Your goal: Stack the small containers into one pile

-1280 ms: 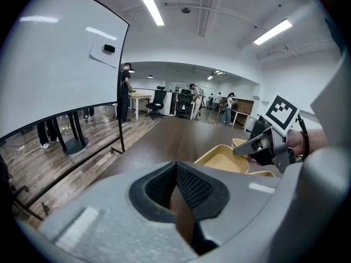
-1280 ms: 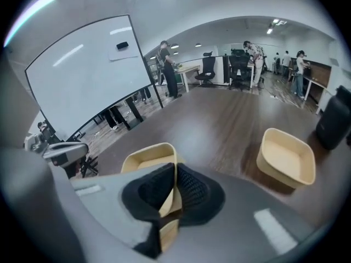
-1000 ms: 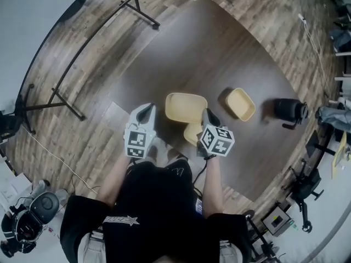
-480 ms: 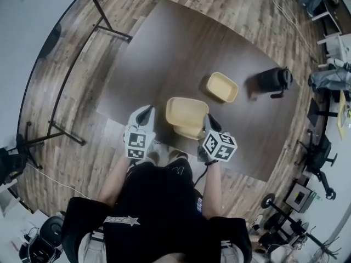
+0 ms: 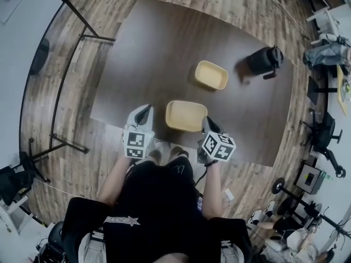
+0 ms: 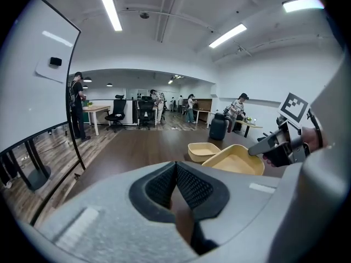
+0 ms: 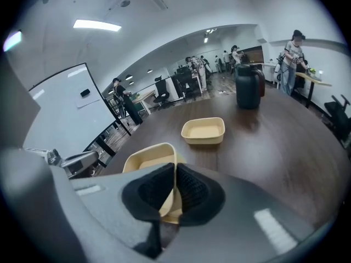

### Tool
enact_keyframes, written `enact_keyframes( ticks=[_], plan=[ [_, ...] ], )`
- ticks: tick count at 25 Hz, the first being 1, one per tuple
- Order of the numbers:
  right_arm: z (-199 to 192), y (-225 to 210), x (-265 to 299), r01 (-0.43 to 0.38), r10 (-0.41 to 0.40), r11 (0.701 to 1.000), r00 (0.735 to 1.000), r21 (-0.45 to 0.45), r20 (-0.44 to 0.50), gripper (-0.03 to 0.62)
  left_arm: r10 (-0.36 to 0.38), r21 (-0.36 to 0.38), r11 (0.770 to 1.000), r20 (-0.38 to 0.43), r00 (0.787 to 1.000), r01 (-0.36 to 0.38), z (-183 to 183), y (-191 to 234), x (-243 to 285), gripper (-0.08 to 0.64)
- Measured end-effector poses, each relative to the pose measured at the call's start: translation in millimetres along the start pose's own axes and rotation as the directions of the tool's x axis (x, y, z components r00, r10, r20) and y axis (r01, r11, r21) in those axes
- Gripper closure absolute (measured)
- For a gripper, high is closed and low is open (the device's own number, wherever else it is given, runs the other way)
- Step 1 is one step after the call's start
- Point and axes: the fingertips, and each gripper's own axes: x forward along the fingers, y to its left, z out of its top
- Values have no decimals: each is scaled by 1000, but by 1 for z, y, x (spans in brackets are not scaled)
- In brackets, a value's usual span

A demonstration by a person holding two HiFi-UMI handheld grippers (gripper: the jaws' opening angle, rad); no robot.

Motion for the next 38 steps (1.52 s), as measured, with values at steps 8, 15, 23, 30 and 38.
enact_keyframes(
  ticks=[8, 15, 23, 30, 38],
  plan=[
    [-24, -11, 7, -3, 5, 999, 999, 38, -44, 572, -1, -3, 1000, -43, 999, 1, -17, -10, 1, 551],
    [-41, -18, 20, 5, 0, 998, 997, 59, -83, 572, 5, 1, 1000, -75, 997, -5, -28, -10, -1, 551],
    [-60, -30, 39, 19, -8, 997, 990, 72, -141, 572, 7, -8, 1000, -109, 994, -8, -40, -14, 5, 551],
    [-72, -35, 55, 24, -14, 998, 984, 50, -177, 571, 16, -13, 1000, -138, 990, -18, -51, -13, 9, 551],
    [-73, -39, 65, 20, -14, 999, 980, 28, -196, 571, 15, -24, 1000, -163, 987, -19, -62, -14, 16, 551]
  ],
)
